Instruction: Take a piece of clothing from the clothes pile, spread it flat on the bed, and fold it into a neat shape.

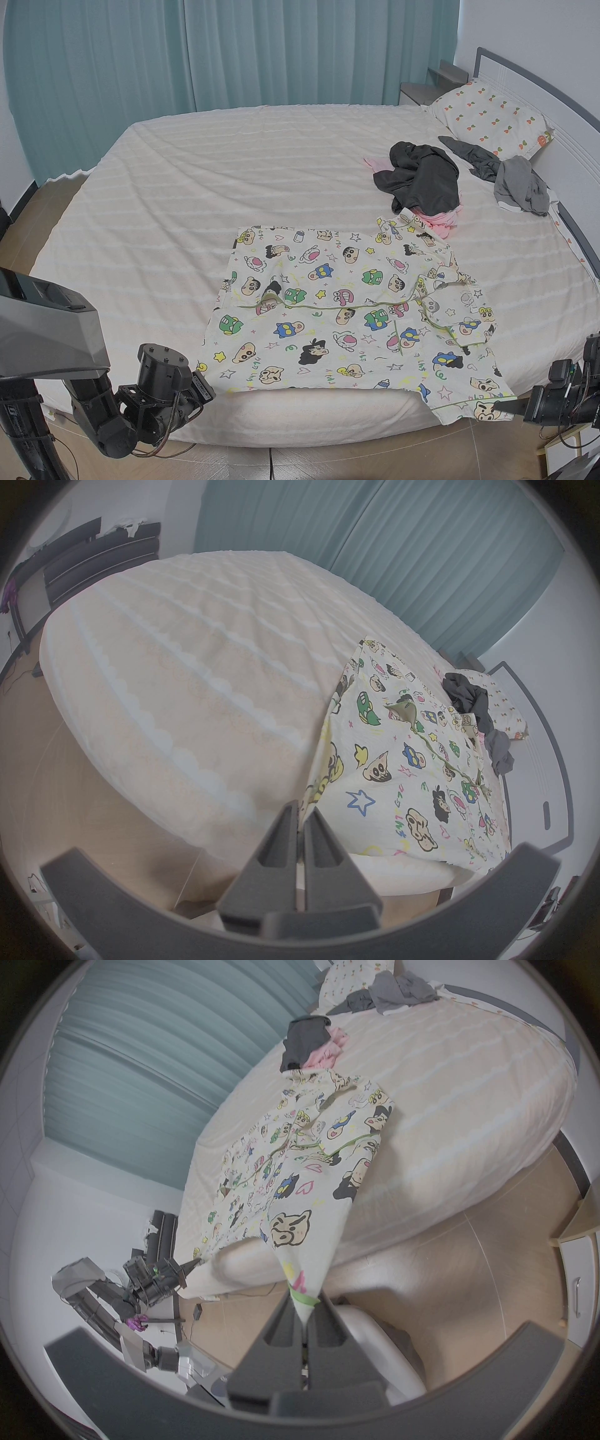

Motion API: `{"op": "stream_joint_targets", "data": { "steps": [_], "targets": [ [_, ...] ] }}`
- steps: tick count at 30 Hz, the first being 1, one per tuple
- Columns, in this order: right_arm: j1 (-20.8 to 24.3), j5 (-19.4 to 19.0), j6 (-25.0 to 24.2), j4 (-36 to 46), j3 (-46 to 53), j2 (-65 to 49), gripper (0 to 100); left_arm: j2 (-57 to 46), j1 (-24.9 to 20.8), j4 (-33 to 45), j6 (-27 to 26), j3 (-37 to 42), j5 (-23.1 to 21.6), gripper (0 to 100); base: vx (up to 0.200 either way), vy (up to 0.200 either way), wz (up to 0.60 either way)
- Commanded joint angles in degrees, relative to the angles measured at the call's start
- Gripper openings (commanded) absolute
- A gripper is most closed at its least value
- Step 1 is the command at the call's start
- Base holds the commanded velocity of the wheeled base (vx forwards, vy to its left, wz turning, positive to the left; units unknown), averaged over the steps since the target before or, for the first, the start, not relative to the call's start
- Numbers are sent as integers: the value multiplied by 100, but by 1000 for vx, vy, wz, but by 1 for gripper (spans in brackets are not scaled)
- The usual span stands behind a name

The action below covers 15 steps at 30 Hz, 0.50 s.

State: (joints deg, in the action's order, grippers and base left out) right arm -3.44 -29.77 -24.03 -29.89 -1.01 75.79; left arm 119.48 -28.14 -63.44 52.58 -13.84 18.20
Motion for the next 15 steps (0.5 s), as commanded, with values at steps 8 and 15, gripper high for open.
{"op": "stream_joint_targets", "data": {
  "steps": [8,15],
  "targets": [
    [1,15,258,625,101,-609,0,-215,-60,42,-2,373,-62,0,0,0,0],
    [-8,33,276,836,101,-697,0,-232,-131,33,-2,654,-80,0,0,0,0]
  ]
}}
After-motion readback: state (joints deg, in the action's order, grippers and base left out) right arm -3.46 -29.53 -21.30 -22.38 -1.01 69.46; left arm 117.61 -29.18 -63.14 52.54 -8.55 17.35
